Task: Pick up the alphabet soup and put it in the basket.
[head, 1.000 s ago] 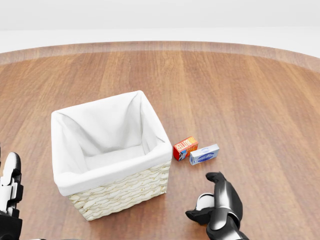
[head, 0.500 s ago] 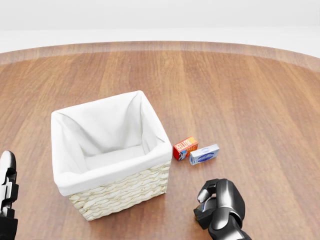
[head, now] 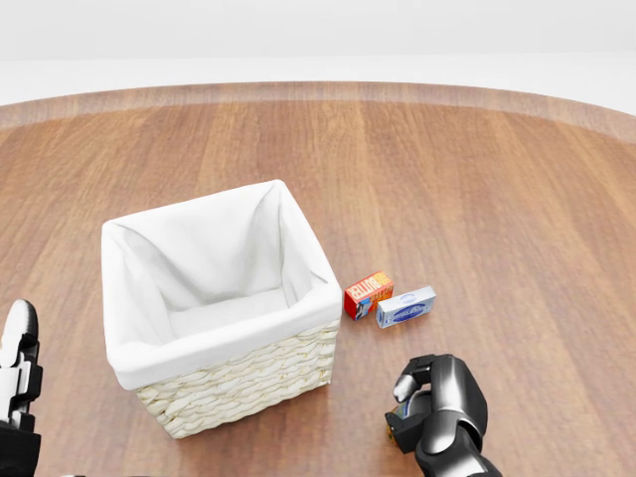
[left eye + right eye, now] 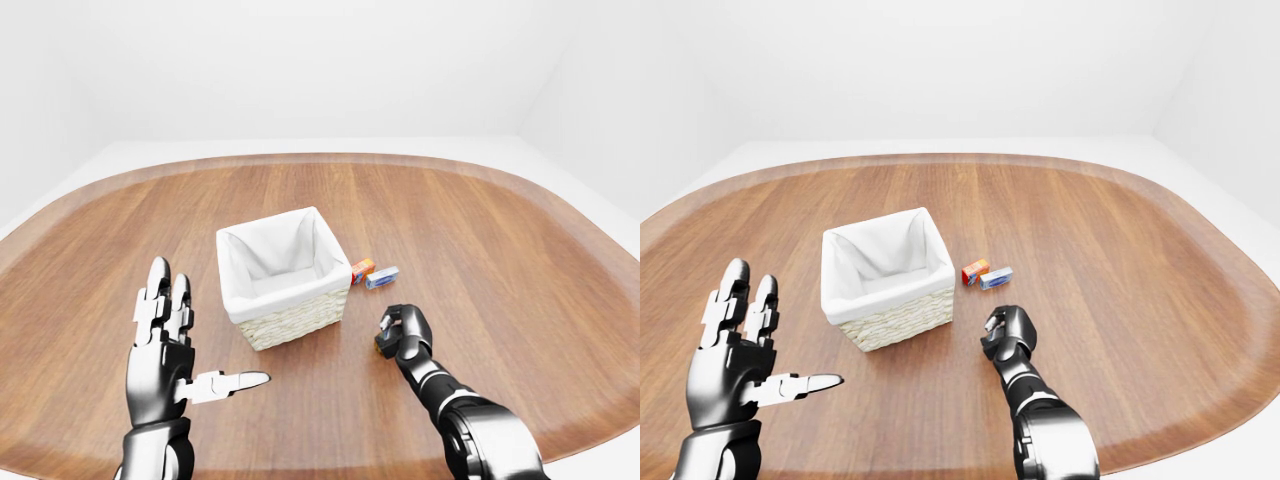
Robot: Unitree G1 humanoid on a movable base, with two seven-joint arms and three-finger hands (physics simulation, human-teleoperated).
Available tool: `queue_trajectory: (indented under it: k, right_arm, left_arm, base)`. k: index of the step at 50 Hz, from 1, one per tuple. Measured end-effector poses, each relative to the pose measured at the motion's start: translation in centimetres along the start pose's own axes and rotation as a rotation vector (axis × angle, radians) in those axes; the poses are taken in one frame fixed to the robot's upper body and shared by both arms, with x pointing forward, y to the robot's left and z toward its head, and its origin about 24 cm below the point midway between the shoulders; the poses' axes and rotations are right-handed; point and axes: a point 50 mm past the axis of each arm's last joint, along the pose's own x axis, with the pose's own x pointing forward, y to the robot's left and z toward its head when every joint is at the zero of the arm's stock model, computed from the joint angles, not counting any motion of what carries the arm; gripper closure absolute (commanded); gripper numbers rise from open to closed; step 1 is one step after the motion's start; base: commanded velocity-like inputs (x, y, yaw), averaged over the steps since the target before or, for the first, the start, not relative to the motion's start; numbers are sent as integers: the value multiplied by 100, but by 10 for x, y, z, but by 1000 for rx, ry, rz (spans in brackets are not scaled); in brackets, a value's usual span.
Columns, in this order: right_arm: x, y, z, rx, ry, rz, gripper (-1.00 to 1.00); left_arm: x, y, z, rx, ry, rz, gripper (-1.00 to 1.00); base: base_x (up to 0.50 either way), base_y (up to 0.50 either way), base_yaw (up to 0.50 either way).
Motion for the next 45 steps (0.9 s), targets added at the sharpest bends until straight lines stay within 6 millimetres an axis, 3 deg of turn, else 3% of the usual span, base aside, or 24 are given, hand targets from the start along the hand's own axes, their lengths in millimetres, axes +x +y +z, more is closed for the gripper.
queue_trajectory:
  k: [45]
  right_arm:
    - [14, -21, 12, 177, 20, 31, 100]
  left_arm:
    - [1, -1, -3, 4, 11, -5, -100]
  base:
    - [0, 0, 0]
